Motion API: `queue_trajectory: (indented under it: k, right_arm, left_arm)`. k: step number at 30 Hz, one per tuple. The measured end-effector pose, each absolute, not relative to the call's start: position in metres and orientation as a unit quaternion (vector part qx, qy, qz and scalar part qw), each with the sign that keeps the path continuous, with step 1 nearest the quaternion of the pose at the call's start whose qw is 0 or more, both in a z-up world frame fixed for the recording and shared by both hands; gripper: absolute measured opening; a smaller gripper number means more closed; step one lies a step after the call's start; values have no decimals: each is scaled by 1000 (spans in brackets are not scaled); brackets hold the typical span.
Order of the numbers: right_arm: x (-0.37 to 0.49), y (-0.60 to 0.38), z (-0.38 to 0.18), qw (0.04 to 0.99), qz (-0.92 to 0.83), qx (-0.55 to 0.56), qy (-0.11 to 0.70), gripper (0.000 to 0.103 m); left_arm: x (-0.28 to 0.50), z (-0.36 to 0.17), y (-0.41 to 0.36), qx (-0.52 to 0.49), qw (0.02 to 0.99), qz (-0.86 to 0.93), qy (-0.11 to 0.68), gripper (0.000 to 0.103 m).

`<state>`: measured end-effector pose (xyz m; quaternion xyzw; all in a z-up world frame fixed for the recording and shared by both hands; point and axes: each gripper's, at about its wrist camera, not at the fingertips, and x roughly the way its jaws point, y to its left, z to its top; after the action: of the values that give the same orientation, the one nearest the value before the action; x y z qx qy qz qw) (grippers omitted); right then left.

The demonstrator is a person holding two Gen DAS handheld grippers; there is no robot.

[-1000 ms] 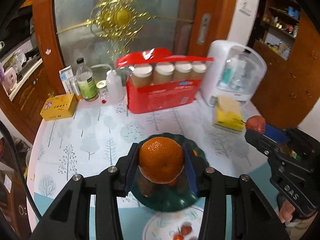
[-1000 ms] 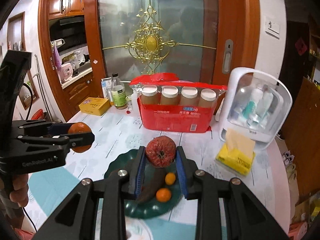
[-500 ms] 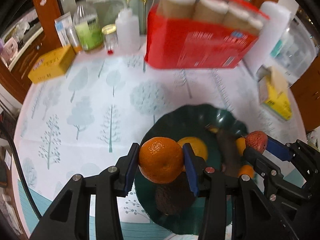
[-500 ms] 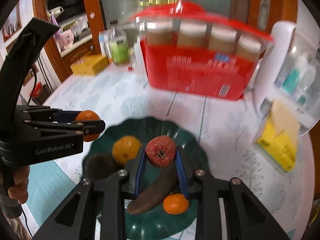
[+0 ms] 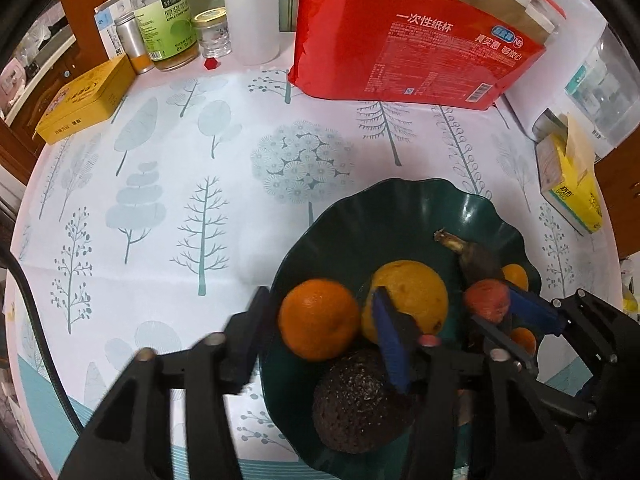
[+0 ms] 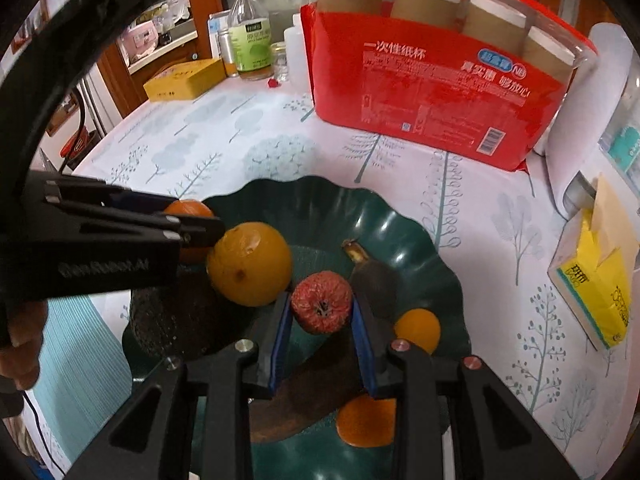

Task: Organize fruits
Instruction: 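Carry orange and lychee onto the green plate and open both tools, then move both tools back toward the white plate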

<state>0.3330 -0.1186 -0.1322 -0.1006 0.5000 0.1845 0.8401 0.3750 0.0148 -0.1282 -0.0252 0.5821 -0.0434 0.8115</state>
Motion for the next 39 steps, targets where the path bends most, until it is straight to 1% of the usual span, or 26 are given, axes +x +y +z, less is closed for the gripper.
queue_trajectory:
  k: [2,5,6,13,15,23,33,39]
  right_arm:
    - [332,-120,-131,841,189,-97,498,37]
    - [328,-121,-125,847,189,-96,487,46]
    - [326,-121,-123,850,187,-98,483,46]
    - [318,-129,-108,858,179,-81,475,46]
    - [315,-133,-103,860,175,-73,475,46]
    - [289,-140,-73,868,161,-59,465,46]
    - [239,-139,-28,880,152,-45,448,46]
    - [205,-138,-8,884,149,-37,442,46]
  left_arm:
    - [373,-125,14,-19,815,-43,578,68]
    - [368,-119,11,-13,817,-46,575,72]
    - [366,-116,10,-12,817,-47,574,73]
    - [346,-95,6,-9,825,-50,563,78]
    - [337,-84,4,-4,830,-49,555,82]
    - [295,-38,4,10,858,-34,513,91]
    - [228,13,17,2,884,-17,468,91]
    - [188,29,20,-5,890,-15,456,91]
